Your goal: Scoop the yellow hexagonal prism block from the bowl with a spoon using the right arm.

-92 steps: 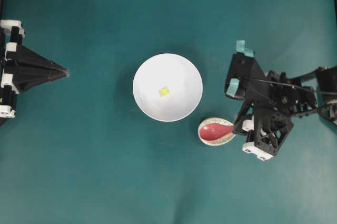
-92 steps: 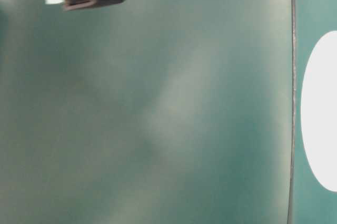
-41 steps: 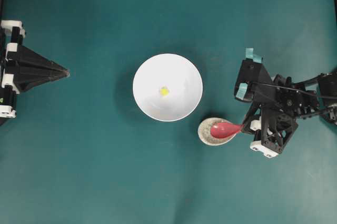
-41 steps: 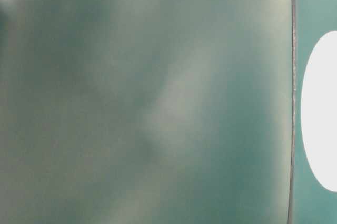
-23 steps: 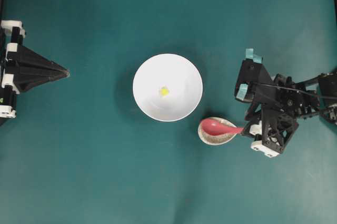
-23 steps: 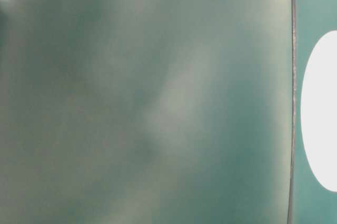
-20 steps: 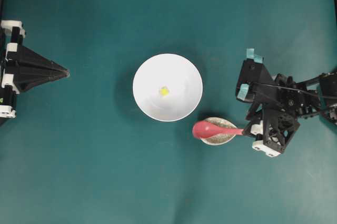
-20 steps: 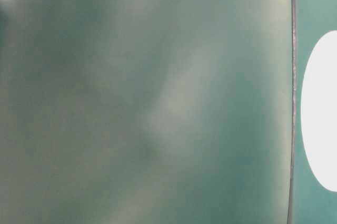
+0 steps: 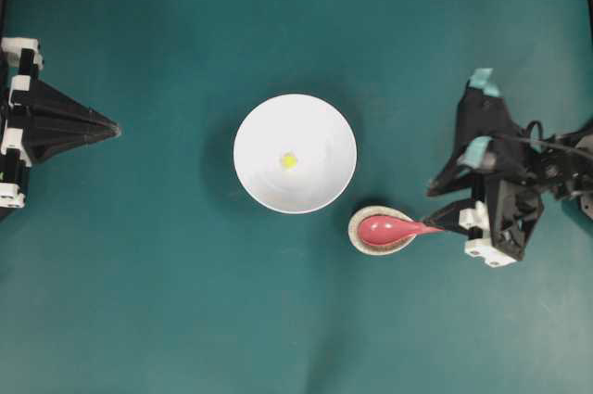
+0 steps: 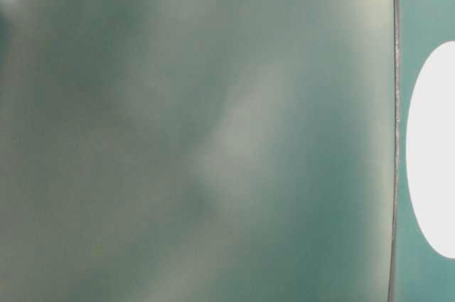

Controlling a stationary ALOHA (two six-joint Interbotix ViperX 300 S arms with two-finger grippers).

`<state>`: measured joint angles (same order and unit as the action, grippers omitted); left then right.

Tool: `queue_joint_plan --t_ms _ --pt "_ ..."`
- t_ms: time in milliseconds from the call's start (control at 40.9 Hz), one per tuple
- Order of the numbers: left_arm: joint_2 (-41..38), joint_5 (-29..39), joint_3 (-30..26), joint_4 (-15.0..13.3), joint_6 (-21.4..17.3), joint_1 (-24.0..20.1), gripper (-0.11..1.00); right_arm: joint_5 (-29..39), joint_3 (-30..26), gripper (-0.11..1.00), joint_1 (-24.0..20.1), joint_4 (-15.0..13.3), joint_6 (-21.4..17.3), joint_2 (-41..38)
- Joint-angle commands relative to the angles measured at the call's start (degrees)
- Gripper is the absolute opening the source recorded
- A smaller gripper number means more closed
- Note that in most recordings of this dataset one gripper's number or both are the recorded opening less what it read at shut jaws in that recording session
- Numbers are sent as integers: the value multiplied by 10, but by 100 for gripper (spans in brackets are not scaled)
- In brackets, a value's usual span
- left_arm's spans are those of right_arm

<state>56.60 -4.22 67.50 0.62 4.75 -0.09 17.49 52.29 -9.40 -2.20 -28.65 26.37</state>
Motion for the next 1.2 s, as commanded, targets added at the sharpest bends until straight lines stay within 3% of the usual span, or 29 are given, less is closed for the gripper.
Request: queue_joint_plan --t_ms 0,171,416,734,954,1175 --pt "0 4 -14 2 -3 -1 -1 -51 2 54 -2 -36 2 25" --pt "5 5 -15 2 -8 -1 -1 -121 19 54 -2 -101 2 41" --pt "10 6 -15 2 -11 -1 -1 -248 67 53 -2 -143 2 36" --pt "9 4 -16 2 -11 -1 -1 -451 164 52 7 -137 2 4" --pt "9 -1 -16 2 -11 -1 -1 -512 198 52 19 -123 8 -29" --pt "10 -10 -16 2 -11 -1 -1 -613 222 52 34 -77 65 -61"
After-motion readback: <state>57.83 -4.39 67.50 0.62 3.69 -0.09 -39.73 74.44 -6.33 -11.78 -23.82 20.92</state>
